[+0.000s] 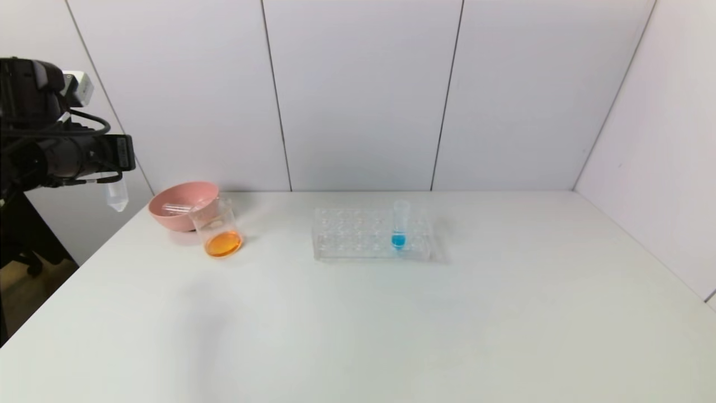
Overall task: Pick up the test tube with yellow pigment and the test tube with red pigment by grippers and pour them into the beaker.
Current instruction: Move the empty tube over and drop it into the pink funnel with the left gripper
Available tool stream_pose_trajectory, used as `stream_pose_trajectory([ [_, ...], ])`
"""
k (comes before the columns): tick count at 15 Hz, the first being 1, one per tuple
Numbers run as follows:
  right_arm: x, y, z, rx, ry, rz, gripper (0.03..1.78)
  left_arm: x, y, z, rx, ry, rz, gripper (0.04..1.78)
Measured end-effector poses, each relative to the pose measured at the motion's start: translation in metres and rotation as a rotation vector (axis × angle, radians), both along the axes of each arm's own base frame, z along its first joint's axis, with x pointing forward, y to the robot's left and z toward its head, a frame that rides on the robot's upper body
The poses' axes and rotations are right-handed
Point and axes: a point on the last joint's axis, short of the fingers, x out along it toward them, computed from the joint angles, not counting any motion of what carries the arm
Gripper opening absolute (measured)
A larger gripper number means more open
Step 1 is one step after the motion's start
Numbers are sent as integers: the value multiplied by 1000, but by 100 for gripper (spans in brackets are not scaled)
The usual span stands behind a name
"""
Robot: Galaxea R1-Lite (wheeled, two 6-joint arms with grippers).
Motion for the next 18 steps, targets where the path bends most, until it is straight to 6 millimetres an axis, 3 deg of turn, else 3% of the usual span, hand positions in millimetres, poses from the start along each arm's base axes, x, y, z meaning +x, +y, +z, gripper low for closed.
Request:
stream_pose_trajectory([
  [2,0,0,0,0,0,0,171,0,1,-14,-24,-130,43,45],
  [5,0,0,0,0,0,0,171,17,3,-32,-54,-287,108,45],
  [14,0,0,0,0,0,0,171,101,5,-85,-37,-298,158,45],
  [18,0,0,0,0,0,0,171,121,5,-97,-30,-287,165,45],
])
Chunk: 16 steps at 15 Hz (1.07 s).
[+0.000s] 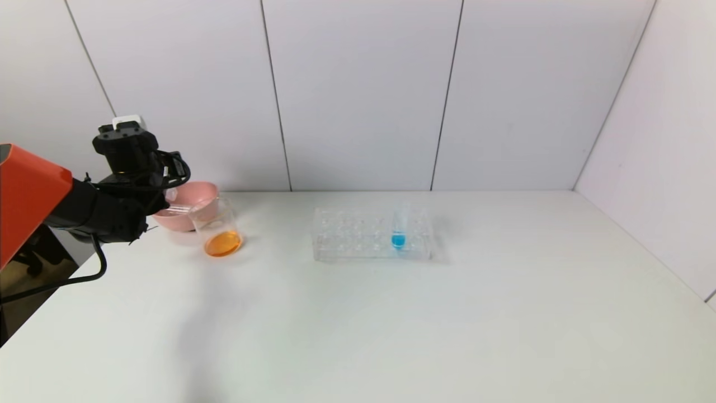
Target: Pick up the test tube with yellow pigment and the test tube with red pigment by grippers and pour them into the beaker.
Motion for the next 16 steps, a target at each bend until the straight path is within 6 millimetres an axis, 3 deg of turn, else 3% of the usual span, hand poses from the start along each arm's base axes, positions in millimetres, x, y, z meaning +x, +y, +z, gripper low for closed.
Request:
stream_pose_trajectory([
  [4,0,0,0,0,0,0,171,5,0,-9,-1,13,-1,62],
  [10,0,0,0,0,0,0,171,4,-2,-6,23,11,18,149],
  [13,0,0,0,0,0,0,171,-2,-15,9,24,-14,-1,173],
  [16,0,0,0,0,0,0,171,-17,-40,39,37,-55,-124,177],
])
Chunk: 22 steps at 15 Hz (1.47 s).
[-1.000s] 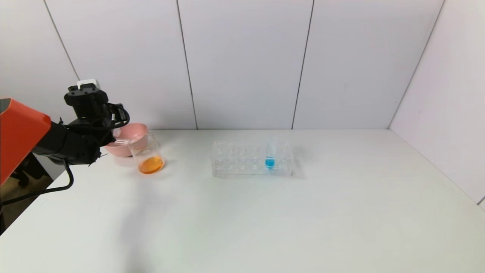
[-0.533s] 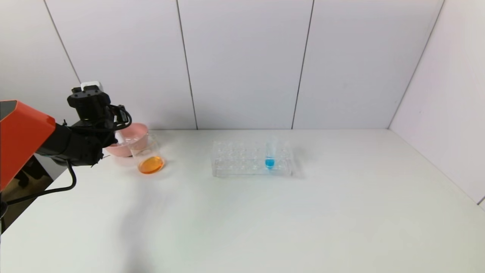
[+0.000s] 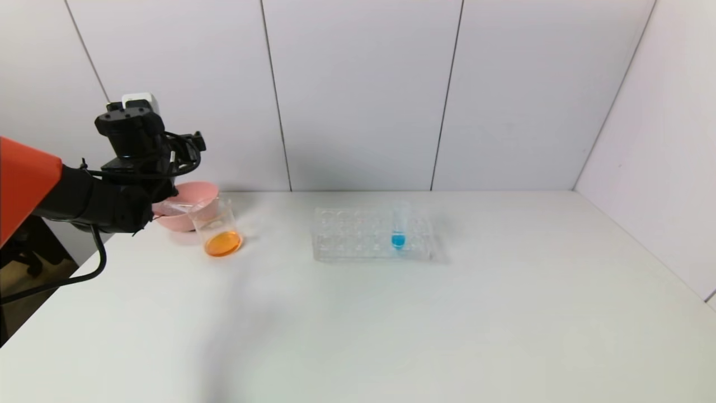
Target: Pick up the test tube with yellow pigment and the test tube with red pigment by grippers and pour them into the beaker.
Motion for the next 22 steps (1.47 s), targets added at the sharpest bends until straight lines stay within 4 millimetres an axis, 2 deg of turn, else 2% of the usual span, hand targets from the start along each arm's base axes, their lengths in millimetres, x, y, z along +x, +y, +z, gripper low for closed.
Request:
stream_pose_trajectory([
  [3,0,0,0,0,0,0,171,-25,-21,11,39,16,-227,177],
  [5,0,0,0,0,0,0,171,-49,-27,19,114,32,-339,177],
  [8,0,0,0,0,0,0,171,-90,-26,40,215,16,-362,177],
  [11,0,0,0,0,0,0,171,-139,-17,61,261,8,-324,177],
  [15,0,0,0,0,0,0,171,-219,-1,86,288,-22,-233,177],
  [17,0,0,0,0,0,0,171,-265,6,95,291,-51,-173,177],
  [20,0,0,0,0,0,0,171,-333,5,97,296,-114,-128,177],
  [22,0,0,0,0,0,0,171,-384,1,91,286,-167,-131,177],
])
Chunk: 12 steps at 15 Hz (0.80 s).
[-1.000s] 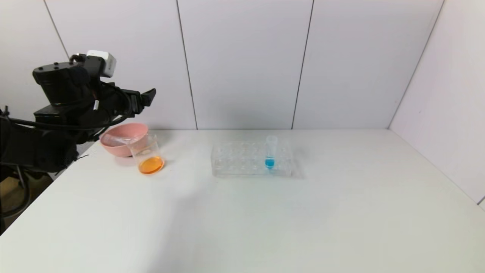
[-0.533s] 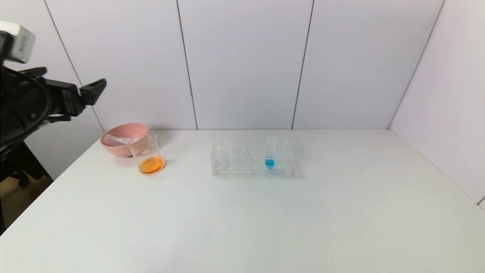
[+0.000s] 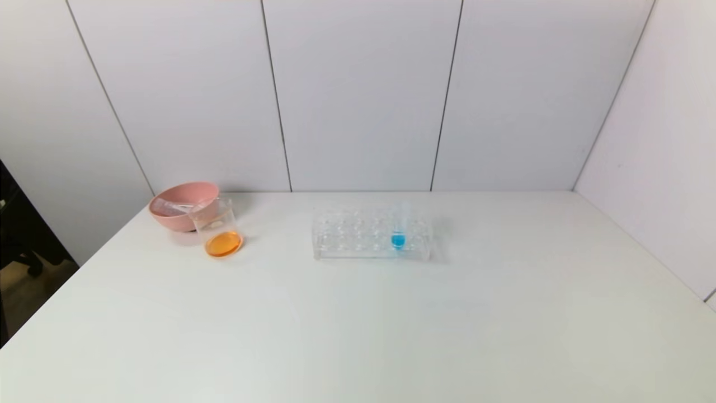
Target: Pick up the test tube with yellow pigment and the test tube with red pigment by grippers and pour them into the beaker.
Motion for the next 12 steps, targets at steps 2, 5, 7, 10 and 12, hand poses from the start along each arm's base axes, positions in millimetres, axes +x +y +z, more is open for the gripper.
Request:
stream_pose_trajectory([
  [2,0,0,0,0,0,0,171,-43,-4,-14,-20,-17,-57,177],
  [5,0,0,0,0,0,0,171,-91,-4,-48,-40,18,-143,177],
  [7,0,0,0,0,0,0,171,-111,-5,-72,-27,-1,-192,177],
  [10,0,0,0,0,0,0,171,-111,-5,-107,-43,-8,-214,177],
  [12,0,0,0,0,0,0,171,-93,-5,-138,-70,34,-215,177],
])
